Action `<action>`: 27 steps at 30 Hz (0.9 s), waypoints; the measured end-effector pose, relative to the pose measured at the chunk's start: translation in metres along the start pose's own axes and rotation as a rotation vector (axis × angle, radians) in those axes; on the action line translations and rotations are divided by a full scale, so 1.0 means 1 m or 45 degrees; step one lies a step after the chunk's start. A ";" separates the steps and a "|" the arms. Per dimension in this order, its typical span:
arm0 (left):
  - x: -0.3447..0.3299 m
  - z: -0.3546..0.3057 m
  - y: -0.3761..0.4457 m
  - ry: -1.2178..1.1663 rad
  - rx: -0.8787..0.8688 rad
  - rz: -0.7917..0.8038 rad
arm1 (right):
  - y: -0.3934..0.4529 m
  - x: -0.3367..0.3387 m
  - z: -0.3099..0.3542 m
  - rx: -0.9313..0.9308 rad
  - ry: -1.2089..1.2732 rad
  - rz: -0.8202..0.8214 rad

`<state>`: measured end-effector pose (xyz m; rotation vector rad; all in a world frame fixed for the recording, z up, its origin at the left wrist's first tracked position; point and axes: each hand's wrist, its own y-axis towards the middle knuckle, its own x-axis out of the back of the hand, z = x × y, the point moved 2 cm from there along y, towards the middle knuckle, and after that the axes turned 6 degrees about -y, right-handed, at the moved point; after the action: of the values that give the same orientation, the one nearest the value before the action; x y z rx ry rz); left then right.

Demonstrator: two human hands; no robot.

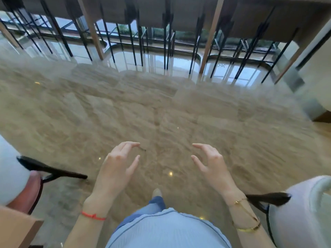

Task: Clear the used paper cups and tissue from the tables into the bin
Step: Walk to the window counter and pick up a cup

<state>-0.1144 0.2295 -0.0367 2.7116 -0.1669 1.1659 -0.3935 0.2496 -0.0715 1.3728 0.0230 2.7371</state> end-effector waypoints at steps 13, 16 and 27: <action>-0.011 0.031 0.321 0.031 -0.108 0.032 | 0.296 0.008 -0.030 -0.112 0.035 -0.108; -0.028 0.036 0.394 0.022 -0.103 0.043 | 0.367 0.007 -0.047 -0.111 0.033 -0.099; -0.064 0.023 0.667 -0.006 -0.079 -0.038 | 0.665 0.055 -0.087 0.025 -0.040 -0.066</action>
<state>-0.2593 -0.4250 -0.0155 2.6540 -0.1594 1.1275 -0.5387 -0.4072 -0.0473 1.3995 0.0827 2.6796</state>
